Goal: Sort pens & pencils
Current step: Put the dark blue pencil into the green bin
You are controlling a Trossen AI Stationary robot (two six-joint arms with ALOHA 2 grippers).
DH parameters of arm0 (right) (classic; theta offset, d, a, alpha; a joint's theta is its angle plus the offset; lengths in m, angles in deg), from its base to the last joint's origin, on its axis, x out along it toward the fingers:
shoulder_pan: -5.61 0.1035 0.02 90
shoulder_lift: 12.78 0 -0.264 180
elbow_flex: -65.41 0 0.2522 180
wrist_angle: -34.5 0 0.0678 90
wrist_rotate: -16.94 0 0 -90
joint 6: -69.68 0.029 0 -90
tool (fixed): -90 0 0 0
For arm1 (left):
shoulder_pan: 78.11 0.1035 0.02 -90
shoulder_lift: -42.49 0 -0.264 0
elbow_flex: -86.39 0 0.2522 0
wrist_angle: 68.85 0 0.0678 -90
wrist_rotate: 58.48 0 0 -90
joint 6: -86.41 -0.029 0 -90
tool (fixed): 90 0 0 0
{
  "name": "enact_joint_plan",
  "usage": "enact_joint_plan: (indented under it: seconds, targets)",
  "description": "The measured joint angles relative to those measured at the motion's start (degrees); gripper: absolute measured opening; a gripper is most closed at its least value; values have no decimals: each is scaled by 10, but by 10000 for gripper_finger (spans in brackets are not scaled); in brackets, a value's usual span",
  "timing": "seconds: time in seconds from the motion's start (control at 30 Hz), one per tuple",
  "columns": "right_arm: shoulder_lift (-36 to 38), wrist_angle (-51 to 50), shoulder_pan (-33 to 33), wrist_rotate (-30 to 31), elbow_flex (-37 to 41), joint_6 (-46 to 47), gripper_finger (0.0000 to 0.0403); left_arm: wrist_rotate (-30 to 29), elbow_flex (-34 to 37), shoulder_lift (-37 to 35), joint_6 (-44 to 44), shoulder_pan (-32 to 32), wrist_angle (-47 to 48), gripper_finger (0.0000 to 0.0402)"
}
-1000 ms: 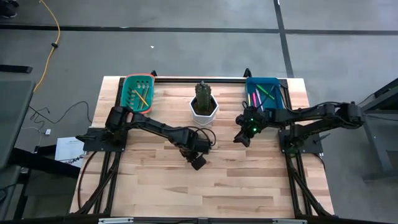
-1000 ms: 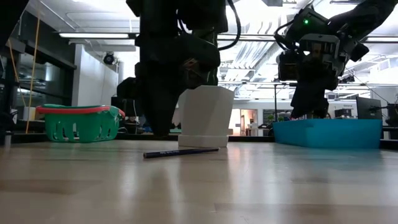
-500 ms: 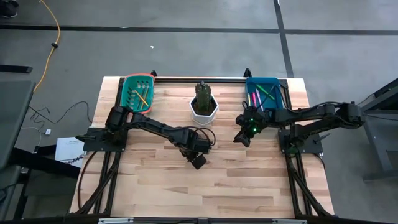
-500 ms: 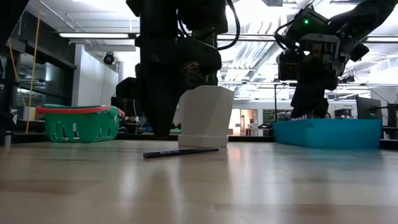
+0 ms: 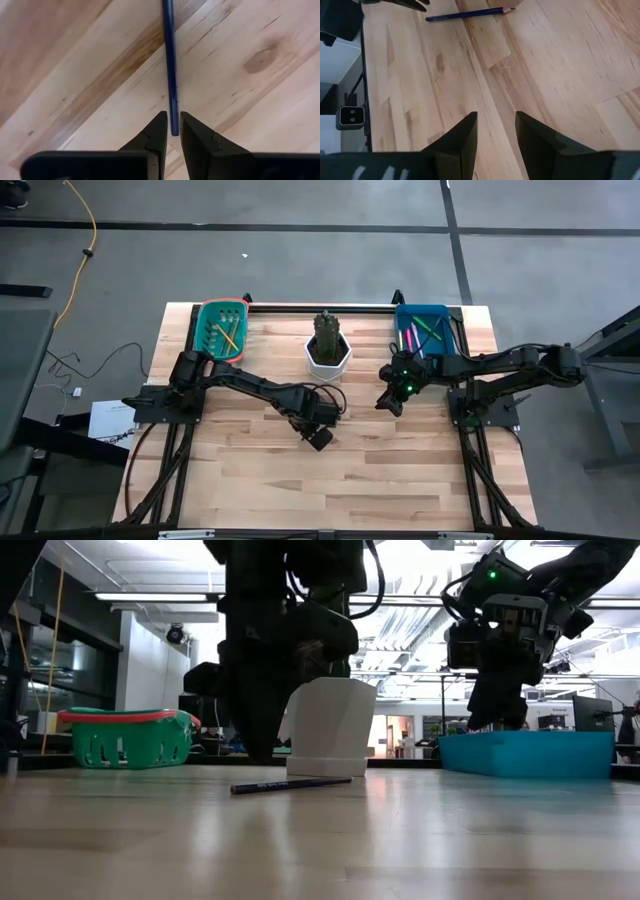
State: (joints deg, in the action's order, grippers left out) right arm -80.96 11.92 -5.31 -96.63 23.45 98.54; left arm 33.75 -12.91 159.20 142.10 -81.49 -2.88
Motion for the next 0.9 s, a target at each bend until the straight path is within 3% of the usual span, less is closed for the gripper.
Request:
enact_joint_plan:
  seconds: [0.2,0.9]
  targets:
    - [0,0,0,3,0,-6,124,-37,-30,0,-13,1,33,42]
    - [0,-1,0,3,0,-22,124,-7,-50,24,3,0,35,42]
